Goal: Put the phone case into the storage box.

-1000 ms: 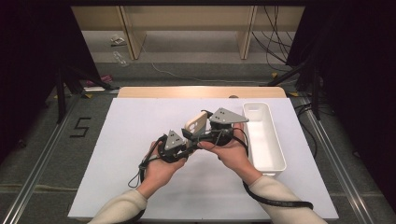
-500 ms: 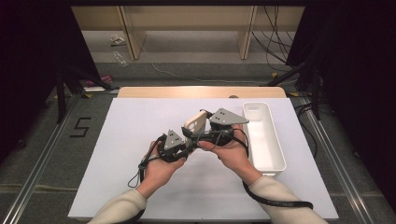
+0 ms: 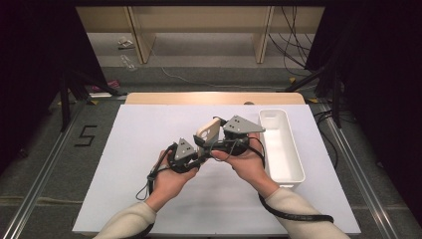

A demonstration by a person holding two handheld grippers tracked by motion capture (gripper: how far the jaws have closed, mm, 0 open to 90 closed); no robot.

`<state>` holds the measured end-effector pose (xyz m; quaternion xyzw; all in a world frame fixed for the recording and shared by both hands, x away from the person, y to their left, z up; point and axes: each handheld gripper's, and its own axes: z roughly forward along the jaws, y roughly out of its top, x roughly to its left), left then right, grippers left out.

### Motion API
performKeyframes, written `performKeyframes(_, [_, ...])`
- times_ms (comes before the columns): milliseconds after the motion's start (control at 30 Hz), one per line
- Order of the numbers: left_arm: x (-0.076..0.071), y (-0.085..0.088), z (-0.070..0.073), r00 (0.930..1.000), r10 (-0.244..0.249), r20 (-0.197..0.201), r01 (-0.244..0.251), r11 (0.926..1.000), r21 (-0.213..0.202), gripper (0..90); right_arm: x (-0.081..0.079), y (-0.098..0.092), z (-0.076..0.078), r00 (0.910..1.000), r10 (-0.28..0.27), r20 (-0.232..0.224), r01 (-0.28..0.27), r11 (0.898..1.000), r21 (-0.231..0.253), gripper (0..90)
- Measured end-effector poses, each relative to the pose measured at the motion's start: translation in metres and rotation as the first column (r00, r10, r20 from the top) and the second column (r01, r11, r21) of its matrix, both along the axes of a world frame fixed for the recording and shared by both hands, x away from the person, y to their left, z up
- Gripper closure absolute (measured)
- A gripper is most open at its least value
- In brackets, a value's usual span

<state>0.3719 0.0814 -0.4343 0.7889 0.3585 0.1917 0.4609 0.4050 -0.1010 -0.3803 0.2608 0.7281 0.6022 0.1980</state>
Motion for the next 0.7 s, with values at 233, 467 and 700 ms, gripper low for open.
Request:
performKeyframes(233, [-0.0012,0.0004,0.0007,0.9999,-0.011,0.005,0.011,0.9999,-0.001,78.8,-0.0008,-0.0010,0.0013,0.9999,-0.004,-0.014,0.004,1.000,0.002,12.3])
performKeyframes(467, [-0.0018,0.0018,0.0030,0.9993,-0.029,0.022,0.029,0.9996,0.007,77.9,-0.0013,-0.0021,0.0032,0.9998,-0.010,-0.016,0.011,1.000,0.015,12.3])
performKeyframes(700, [-0.0046,0.0013,0.0071,0.9960,-0.065,0.062,0.064,0.9978,0.020,71.1,-0.0015,-0.0018,0.0031,0.9997,-0.010,-0.020,0.010,1.000,0.011,12.4])
